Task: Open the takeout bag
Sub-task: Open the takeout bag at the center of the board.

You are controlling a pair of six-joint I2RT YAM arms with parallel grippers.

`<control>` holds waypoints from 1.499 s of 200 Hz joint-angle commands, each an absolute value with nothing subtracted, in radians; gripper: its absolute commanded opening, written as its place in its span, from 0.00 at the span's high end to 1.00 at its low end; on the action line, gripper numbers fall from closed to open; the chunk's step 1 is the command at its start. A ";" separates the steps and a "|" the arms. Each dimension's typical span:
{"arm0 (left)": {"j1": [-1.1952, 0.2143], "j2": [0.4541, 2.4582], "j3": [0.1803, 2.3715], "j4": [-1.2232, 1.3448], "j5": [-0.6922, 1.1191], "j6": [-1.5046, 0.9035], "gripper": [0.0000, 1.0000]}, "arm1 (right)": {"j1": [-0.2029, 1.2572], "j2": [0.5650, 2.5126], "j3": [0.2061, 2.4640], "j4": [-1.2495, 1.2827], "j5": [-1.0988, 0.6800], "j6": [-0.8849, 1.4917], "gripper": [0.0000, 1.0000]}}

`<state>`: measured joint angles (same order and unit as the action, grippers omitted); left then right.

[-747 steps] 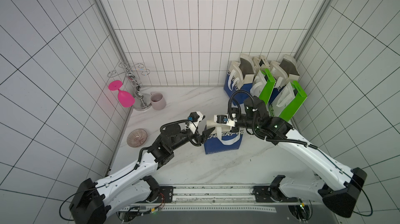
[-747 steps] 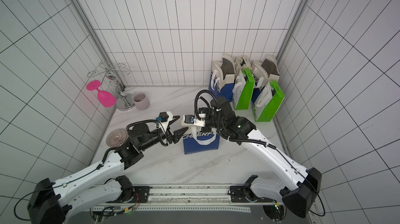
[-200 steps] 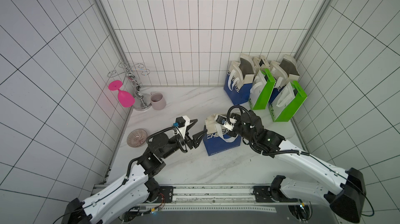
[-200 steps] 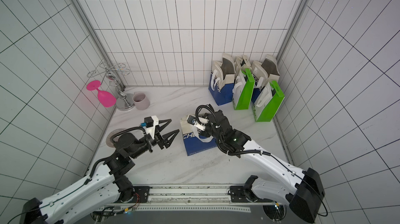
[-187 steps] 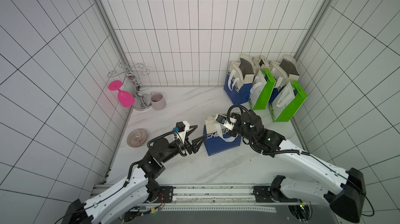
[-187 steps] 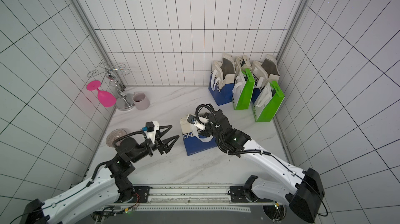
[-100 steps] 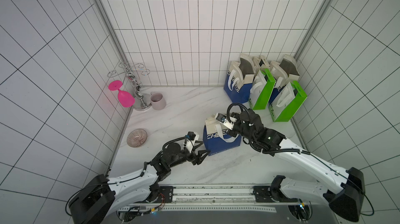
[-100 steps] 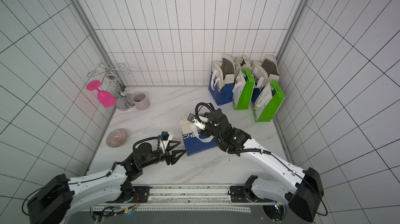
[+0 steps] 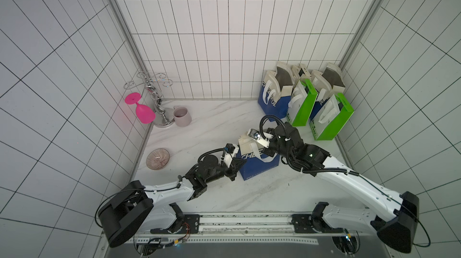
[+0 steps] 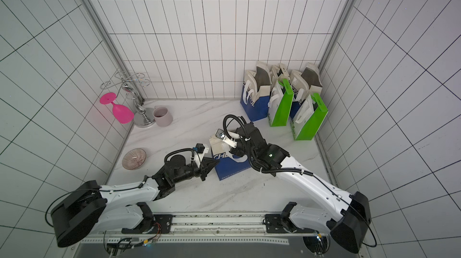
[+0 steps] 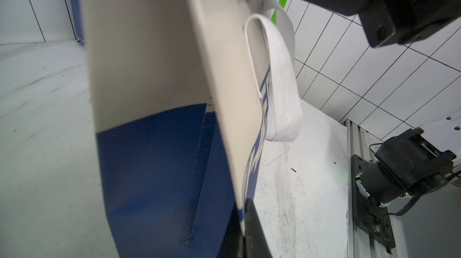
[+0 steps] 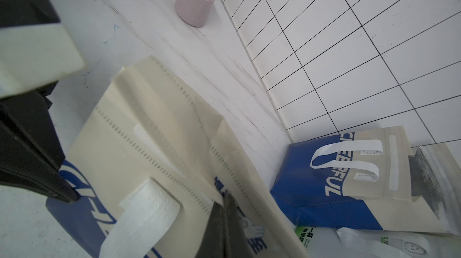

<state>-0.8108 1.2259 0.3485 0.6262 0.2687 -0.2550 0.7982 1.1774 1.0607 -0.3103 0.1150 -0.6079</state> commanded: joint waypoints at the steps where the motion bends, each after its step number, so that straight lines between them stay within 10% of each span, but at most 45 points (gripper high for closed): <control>1: -0.807 1.206 0.369 0.566 0.224 -0.238 1.00 | 0.788 1.209 1.239 -0.433 0.202 -0.684 1.00; 245: -0.769 1.075 0.398 0.192 0.227 -0.146 1.00 | 0.723 1.354 1.533 -0.359 0.156 -1.356 1.00; 300: -0.751 1.066 0.411 0.190 0.210 -0.164 0.91 | 0.713 1.334 1.558 -0.453 0.008 -1.208 1.00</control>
